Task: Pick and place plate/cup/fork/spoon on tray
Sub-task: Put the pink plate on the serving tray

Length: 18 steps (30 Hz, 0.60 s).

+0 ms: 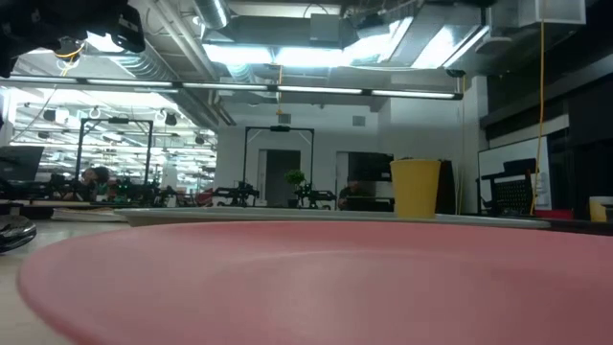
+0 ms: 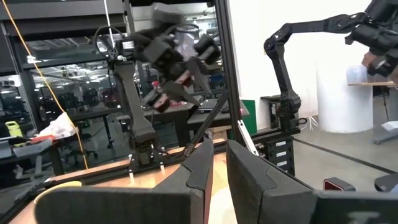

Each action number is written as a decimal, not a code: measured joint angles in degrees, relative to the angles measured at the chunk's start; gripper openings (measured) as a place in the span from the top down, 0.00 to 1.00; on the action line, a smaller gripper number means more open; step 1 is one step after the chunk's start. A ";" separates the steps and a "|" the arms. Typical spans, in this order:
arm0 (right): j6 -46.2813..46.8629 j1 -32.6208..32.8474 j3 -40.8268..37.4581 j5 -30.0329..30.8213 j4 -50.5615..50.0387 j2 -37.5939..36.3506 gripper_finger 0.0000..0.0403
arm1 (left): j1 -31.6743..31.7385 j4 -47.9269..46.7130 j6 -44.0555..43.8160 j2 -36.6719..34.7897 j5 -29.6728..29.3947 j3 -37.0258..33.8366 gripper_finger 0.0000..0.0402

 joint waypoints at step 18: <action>43.30 15.85 -0.07 35.38 -24.81 13.57 0.69 | 0.01 -0.22 0.00 0.00 0.00 0.00 0.90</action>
